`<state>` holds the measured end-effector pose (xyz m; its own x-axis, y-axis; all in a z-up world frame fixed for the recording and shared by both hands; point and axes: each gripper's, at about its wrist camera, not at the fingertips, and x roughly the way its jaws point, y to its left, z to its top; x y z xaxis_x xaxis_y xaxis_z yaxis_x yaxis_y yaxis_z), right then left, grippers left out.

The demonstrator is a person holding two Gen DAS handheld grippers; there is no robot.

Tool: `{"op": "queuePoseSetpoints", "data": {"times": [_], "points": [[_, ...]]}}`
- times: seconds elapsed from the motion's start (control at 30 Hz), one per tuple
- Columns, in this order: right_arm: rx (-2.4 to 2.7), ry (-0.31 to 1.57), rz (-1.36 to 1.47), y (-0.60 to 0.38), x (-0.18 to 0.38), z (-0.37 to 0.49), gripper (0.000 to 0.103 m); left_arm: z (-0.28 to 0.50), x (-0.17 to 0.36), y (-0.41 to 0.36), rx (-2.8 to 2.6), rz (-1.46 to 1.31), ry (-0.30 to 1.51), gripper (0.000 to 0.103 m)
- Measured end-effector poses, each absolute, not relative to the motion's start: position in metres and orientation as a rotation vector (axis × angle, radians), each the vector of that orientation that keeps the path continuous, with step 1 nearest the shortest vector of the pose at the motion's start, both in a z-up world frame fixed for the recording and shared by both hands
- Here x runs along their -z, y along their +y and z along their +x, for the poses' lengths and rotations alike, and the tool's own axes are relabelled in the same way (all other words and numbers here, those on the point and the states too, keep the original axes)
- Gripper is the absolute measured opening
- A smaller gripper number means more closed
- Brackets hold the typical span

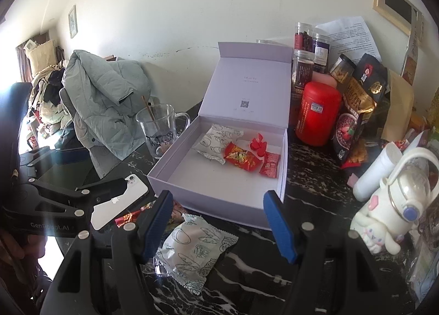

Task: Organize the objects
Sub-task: 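Withdraw both open grippers from the lavender box back over the table, then close the right gripper on the white croissant-print packet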

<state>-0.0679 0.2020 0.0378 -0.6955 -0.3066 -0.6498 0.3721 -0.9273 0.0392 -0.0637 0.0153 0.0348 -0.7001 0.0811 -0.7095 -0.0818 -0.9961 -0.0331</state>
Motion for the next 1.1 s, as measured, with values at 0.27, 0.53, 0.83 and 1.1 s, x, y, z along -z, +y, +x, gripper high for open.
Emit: {"op": "queuePoseSetpoints", "data": {"times": [0.27, 0.53, 0.83, 1.1], "points": [[2.539, 0.109, 1.064, 0.2, -0.007, -0.063, 0.069, -0.059, -0.007, 0.019, -2.77, -1.269, 0.007, 0.099], [2.488, 0.08, 1.142, 0.199, 0.019, -0.064, 0.069, -0.057, 0.023, 0.017, -2.716, -1.361, -0.029, 0.099], [2.432, 0.026, 1.216, 0.191, 0.041, -0.067, 0.07, -0.056, 0.04, 0.011, -2.696, -1.415, -0.008, 0.099], [2.373, -0.057, 1.333, 0.183, 0.058, -0.08, 0.07, -0.058, 0.058, 0.003, -2.64, -1.489, -0.041, 0.099]]}}
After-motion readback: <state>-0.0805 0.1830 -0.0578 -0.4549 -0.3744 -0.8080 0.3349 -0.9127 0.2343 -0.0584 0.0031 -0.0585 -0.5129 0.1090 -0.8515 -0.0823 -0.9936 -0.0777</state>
